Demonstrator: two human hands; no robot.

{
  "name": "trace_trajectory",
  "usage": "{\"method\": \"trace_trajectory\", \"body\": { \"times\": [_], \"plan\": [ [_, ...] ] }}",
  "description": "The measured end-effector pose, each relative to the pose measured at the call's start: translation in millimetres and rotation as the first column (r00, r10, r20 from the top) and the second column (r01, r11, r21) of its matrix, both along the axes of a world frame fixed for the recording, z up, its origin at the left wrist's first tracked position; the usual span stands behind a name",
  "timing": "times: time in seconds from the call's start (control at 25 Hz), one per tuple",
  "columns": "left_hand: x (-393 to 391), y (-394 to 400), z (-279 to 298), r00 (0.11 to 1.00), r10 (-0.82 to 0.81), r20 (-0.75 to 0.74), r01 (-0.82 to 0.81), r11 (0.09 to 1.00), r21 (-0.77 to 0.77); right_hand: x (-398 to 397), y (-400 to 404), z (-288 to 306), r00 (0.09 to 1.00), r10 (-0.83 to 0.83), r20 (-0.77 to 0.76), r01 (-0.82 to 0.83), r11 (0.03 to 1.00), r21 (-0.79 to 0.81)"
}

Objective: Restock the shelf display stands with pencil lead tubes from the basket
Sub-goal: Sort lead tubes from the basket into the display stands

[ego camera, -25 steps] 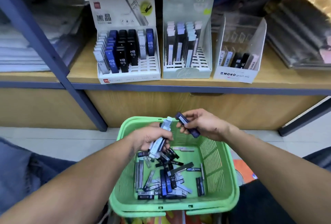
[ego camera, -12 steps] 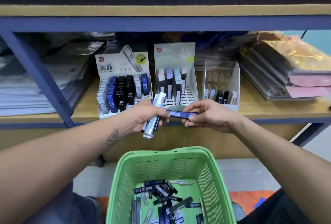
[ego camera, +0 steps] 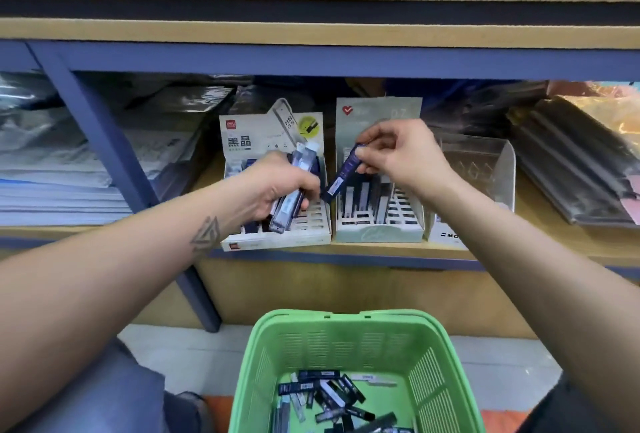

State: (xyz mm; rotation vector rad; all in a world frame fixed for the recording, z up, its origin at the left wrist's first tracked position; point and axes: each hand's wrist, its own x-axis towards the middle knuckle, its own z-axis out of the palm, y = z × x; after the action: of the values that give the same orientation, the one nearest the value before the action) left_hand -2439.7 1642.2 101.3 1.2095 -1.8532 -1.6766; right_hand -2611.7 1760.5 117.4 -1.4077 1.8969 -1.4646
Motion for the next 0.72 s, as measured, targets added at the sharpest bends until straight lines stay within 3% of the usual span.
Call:
{"method": "trace_trajectory", "body": {
  "times": [0.12,0.2,0.28,0.52,0.72],
  "plan": [
    [8.7,-24.5,11.8,0.998,0.039,-0.044,-0.038,0.999,0.035,9.0,-29.0,3.7,0.968,0.015,-0.251,0.0,0.998,0.057],
    [12.7,-39.3,17.1,0.999,0.028,-0.044,-0.025,0.998,0.066,11.7,-46.7,2.3,0.873,0.028,-0.486,0.024,0.995,0.101],
    [14.5,-50.8,18.1,0.999,0.014,-0.031,-0.011,0.996,0.093,13.7,-60.4,-2.3,0.794,0.041,-0.607,0.05,0.99,0.133],
    [12.4,-61.8,15.7,1.0,-0.004,0.024,0.001,0.991,0.133,21.6,-76.9,-20.0,0.756,0.075,-0.65,0.068,0.979,0.193],
    [11.1,-61.0,12.1,0.999,0.009,0.038,-0.015,0.988,0.156,21.0,-78.4,-16.8,0.787,0.104,-0.608,0.054,0.97,0.236]
  ]
}}
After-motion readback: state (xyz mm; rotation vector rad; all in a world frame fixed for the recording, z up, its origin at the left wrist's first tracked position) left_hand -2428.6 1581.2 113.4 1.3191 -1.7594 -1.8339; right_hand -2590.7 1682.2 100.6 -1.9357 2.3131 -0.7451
